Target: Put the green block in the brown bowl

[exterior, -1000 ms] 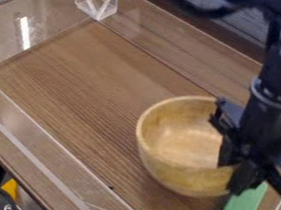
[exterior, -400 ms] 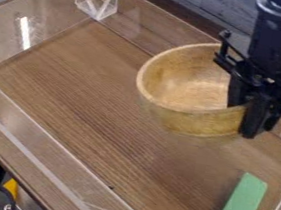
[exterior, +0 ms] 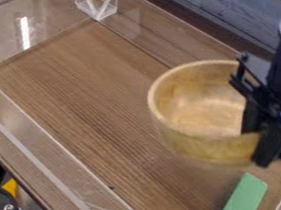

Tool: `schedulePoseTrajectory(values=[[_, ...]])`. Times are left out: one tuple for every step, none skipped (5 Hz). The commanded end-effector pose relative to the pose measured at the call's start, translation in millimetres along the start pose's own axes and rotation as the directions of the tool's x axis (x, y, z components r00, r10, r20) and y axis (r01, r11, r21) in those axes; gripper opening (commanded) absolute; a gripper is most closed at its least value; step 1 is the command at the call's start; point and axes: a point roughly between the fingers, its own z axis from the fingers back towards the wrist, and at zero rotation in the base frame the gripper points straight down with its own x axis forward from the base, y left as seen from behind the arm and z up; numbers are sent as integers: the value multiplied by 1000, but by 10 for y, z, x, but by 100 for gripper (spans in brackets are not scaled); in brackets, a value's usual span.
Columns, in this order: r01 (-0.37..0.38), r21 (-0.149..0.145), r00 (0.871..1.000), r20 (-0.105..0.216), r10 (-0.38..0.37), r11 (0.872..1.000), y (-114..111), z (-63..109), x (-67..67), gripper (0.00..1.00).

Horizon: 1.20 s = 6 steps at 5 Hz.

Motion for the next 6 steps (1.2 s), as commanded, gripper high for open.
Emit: schedulePoseTrajectory(values=[[37,1,998,54,-37,999,31,181,30,0],[44,4,997,62,-44,999,94,258,4,0],[61,8,995,74,-62,998,182,365,-16,0],[39,-2,996,75,-39,999,124,288,-47,0],[7,-14,997,76,-6,1000,52,213,-103,0],[-29,-19,996,84,31,999,34,161,-155,0]])
